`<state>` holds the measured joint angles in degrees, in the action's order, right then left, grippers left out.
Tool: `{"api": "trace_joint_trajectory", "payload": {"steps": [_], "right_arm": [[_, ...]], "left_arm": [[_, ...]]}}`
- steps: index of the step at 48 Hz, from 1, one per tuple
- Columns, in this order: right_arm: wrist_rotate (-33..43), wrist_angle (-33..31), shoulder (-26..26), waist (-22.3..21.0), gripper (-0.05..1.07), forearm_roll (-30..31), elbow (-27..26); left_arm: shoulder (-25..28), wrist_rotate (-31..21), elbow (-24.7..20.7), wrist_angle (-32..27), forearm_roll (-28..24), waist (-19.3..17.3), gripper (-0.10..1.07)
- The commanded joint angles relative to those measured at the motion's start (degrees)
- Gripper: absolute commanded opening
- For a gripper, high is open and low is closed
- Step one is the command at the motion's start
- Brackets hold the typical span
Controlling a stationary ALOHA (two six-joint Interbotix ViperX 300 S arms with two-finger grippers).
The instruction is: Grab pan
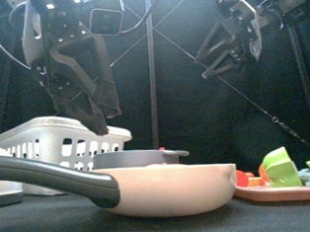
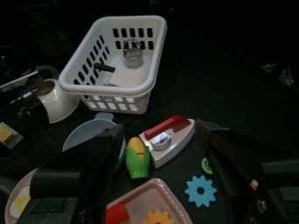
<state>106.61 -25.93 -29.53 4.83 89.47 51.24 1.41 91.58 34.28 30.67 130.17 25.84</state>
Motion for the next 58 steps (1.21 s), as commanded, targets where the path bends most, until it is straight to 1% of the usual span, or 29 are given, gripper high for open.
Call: {"api": "trace_joint_trajectory", "payload": {"steps": [1, 9, 19, 22, 23, 26, 36, 49, 58], "right_arm": [[-0.09, 0.09, -0.35, 0.18, 0.96, 0.18, -0.62], [-0.09, 0.09, -0.44, 0.70, 0.96, 0.18, -0.62], [-0.26, 0.09, -1.14, 3.08, 0.96, 0.09, -0.44], [-0.26, 0.09, -1.67, 3.60, 0.96, 0.18, 0.18], [-0.26, 0.09, -1.85, 3.60, 0.96, 0.18, 0.35], [-0.26, 0.09, -2.20, 3.60, 0.96, 0.09, 0.62], [-0.26, 0.09, -2.81, 3.60, 0.96, 0.18, 1.14], [-0.18, 0.09, -2.99, 3.60, 0.96, 0.09, 1.32], [-0.26, 0.09, -2.90, 3.43, 0.96, 0.09, 1.41]], "left_arm": [[-0.09, -0.09, -2.29, 0.35, 1.67, 0.53, 0.89], [1.76, -0.09, -2.55, 1.76, 4.39, 1.49, 0.89], [3.08, -0.09, -4.13, 5.80, 4.57, 1.41, 0.89], [3.60, -0.09, -4.57, 5.80, 4.48, 1.41, 0.89], [5.10, -0.09, -5.19, 5.80, 4.39, 1.41, 0.89], [6.42, -0.18, -5.71, 5.80, 4.66, 1.41, 0.89], [9.58, -0.35, -7.03, 5.80, 4.92, 1.41, 0.89], [10.55, -1.14, -7.29, 6.77, 6.33, 1.32, 0.89], [11.07, -2.55, -7.29, 7.21, 5.89, 0.79, 0.89]]}}
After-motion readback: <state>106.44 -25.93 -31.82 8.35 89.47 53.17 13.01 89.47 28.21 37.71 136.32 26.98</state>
